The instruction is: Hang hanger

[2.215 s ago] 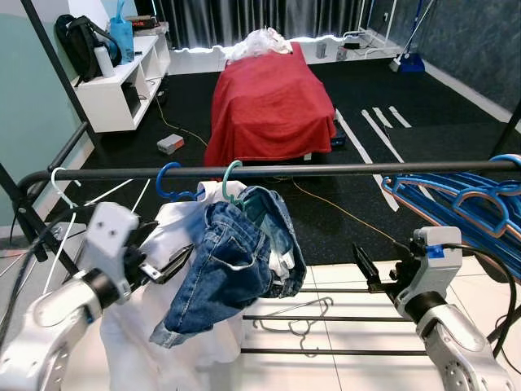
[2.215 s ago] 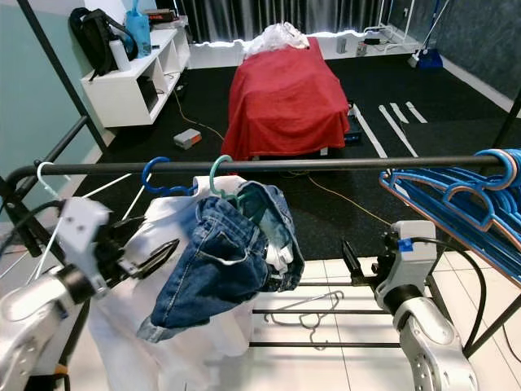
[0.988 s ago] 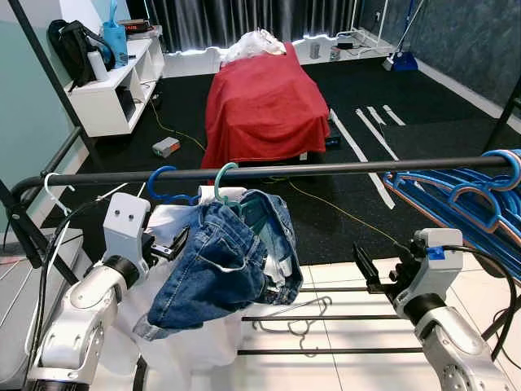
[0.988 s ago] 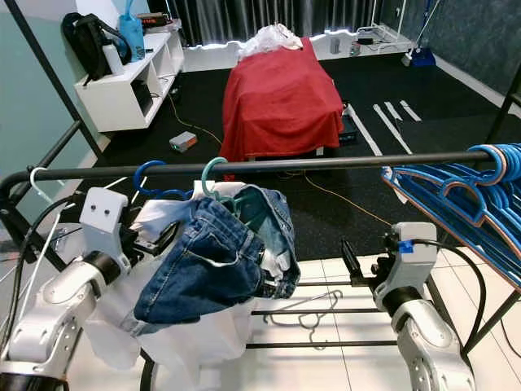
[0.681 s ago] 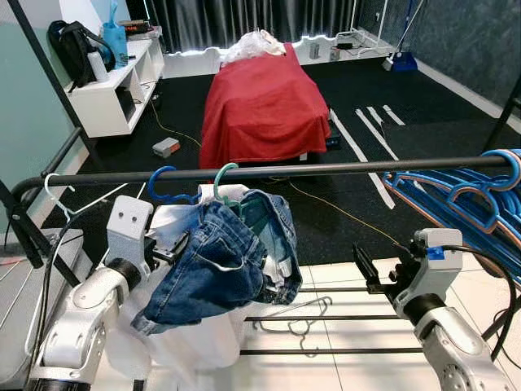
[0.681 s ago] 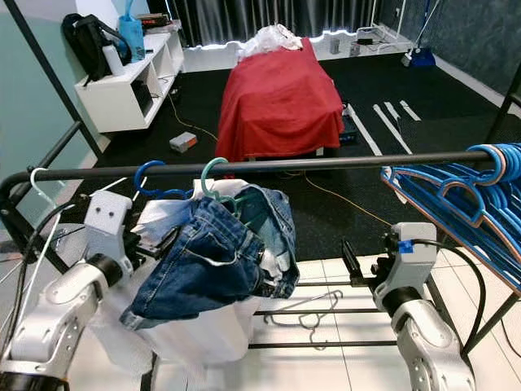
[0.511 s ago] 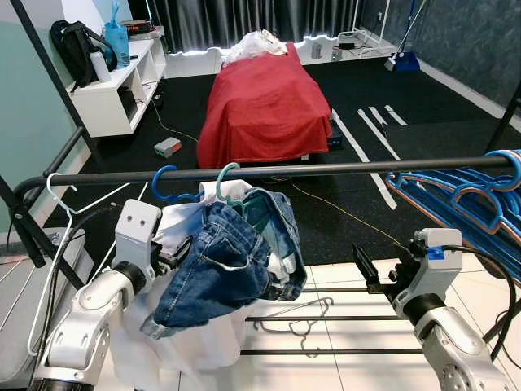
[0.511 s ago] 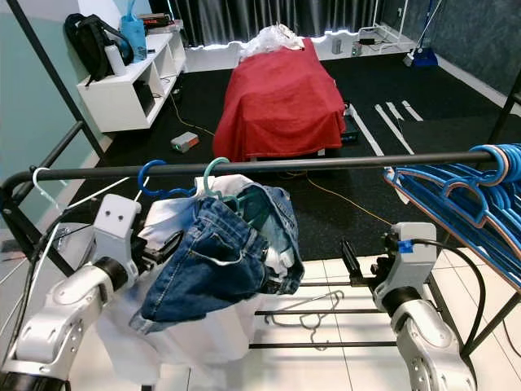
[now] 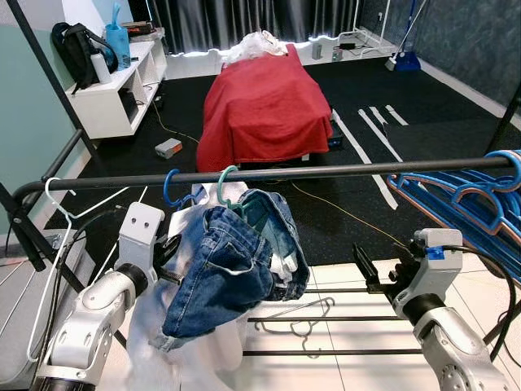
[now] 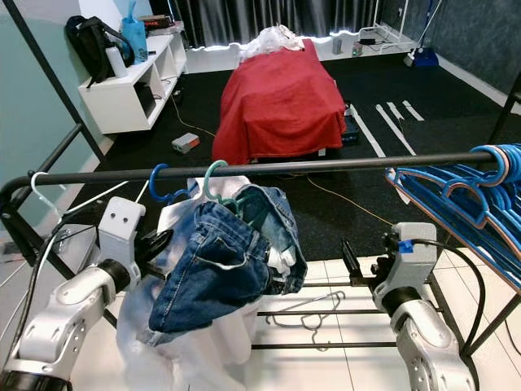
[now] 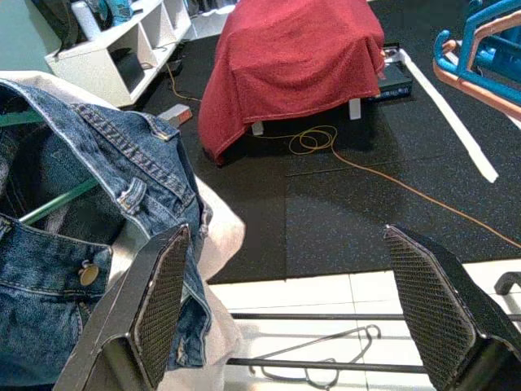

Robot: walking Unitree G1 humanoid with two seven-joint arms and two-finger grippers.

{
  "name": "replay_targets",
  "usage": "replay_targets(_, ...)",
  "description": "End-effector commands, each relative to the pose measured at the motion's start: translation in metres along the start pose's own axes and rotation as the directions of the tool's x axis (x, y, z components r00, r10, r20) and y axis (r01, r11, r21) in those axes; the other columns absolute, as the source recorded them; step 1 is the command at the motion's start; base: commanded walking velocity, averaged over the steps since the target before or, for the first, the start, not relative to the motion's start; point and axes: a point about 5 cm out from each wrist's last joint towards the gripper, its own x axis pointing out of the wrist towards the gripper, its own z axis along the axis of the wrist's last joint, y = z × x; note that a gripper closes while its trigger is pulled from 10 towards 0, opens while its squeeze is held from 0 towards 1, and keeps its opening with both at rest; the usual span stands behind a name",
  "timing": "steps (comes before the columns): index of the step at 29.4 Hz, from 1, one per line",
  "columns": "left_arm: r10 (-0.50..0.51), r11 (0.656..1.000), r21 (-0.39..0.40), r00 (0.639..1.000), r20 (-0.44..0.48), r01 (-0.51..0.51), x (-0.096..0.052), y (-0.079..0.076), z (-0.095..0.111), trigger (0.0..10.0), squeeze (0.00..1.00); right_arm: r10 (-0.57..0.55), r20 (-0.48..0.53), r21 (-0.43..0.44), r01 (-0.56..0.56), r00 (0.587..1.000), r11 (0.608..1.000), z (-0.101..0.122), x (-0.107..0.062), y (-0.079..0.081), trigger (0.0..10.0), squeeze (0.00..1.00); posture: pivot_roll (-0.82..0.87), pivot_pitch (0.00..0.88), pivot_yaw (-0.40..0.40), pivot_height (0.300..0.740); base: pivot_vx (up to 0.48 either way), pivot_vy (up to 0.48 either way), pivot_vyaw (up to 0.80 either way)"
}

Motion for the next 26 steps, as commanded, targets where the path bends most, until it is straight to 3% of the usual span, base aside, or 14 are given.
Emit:
replay_targets(1,0.008,1.000,0.009,1.000,-0.010,-0.008,0.002,0.001,0.000,0.0,0.00,0.012,0.001,0.016,-0.012,1.000,1.000,0.000,0.000,0.004,10.0,0.00,-0.16,0.045,0.073,0.736,0.000,0.000,0.00)
replay_targets(2,0.057,0.998,-0.005,0.997,0.061,-0.057,0.002,0.008,0.013,0.0,0.00,0.012,0.001,0.016,-0.012,1.000,1.000,-0.001,0.000,0.004,10.0,0.00,-0.16,0.042,0.072,0.736,0.000,0.000,0.00)
replay_targets(4,0.057,0.998,-0.005,0.997,0.061,-0.057,0.002,0.008,0.013,0.0,0.00,0.012,0.001,0.016,-0.012,1.000,1.000,-0.001,0.000,0.004,10.0,0.00,-0.16,0.042,0.072,0.736,0.000,0.000,0.00)
replay_targets(5,0.111,0.994,-0.037,0.984,0.136,-0.107,0.000,0.016,0.027,0.0,0.00,0.012,0.000,0.017,-0.012,1.000,1.000,-0.001,0.000,0.004,10.0,0.00,-0.15,0.039,0.070,0.736,0.000,0.000,0.00)
replay_targets(6,0.111,0.994,-0.037,0.984,0.136,-0.107,0.000,0.016,0.027,0.0,0.00,0.012,0.000,0.017,-0.012,1.000,1.000,-0.001,0.000,0.004,10.0,0.00,-0.15,0.039,0.070,0.736,0.000,0.000,0.00)
replay_targets(8,0.208,0.976,-0.107,0.953,0.222,-0.188,-0.017,0.028,0.036,0.0,0.00,0.016,-0.004,0.019,-0.015,1.000,1.000,-0.002,0.001,0.003,10.0,0.00,-0.14,0.038,0.054,0.736,0.000,0.000,0.00)
replay_targets(11,0.274,0.957,-0.160,0.937,0.215,-0.243,-0.034,0.034,0.027,0.0,0.00,0.024,-0.008,0.022,-0.024,1.000,0.999,-0.001,0.002,0.002,10.0,0.00,-0.13,0.039,0.049,0.736,0.000,0.000,0.00)
replay_targets(15,0.291,0.950,-0.183,0.933,0.212,-0.255,-0.047,0.029,0.019,0.0,0.00,0.027,-0.011,0.021,-0.027,1.000,0.999,-0.001,0.004,0.001,10.0,0.00,-0.12,0.043,0.038,0.736,0.000,0.000,0.00)
replay_targets(17,0.308,0.941,-0.206,0.929,0.203,-0.267,-0.051,0.025,0.015,1.1,0.00,0.029,-0.013,0.021,-0.028,1.000,0.999,0.000,0.004,0.000,10.0,0.00,-0.12,0.043,0.027,0.736,0.000,0.000,0.00)
replay_targets(18,0.308,0.941,-0.206,0.929,0.203,-0.267,-0.051,0.025,0.015,1.1,0.00,0.029,-0.013,0.021,-0.028,1.000,0.999,0.000,0.004,0.000,10.0,0.00,-0.12,0.043,0.027,0.736,0.000,0.000,0.00)
replay_targets(19,0.322,0.934,-0.227,0.925,0.202,-0.276,-0.053,0.023,0.014,4.5,0.00,0.032,-0.015,0.020,-0.032,0.999,0.999,0.000,0.005,0.000,10.0,0.00,-0.11,0.045,0.011,0.736,0.000,0.000,0.00)
replay_targets(21,0.330,0.928,-0.248,0.922,0.205,-0.277,-0.054,0.020,0.014,4.9,0.00,0.036,-0.019,0.019,-0.036,0.999,0.999,0.000,0.006,-0.001,10.0,0.00,-0.11,0.045,-0.003,0.736,0.000,0.000,0.00)
replay_targets(23,0.271,0.934,-0.290,0.941,0.202,-0.207,-0.057,0.004,0.013,10.0,0.00,0.048,-0.029,0.017,-0.048,0.998,0.999,0.000,0.008,-0.002,10.0,0.00,-0.10,0.044,-0.028,0.736,0.000,0.000,0.00)
replay_targets(26,0.223,0.941,-0.301,0.954,0.200,-0.157,-0.058,-0.004,0.013,10.0,0.00,0.052,-0.032,0.017,-0.051,0.998,0.999,0.000,0.009,-0.003,10.0,0.00,-0.09,0.042,-0.036,0.736,0.000,0.000,0.00)
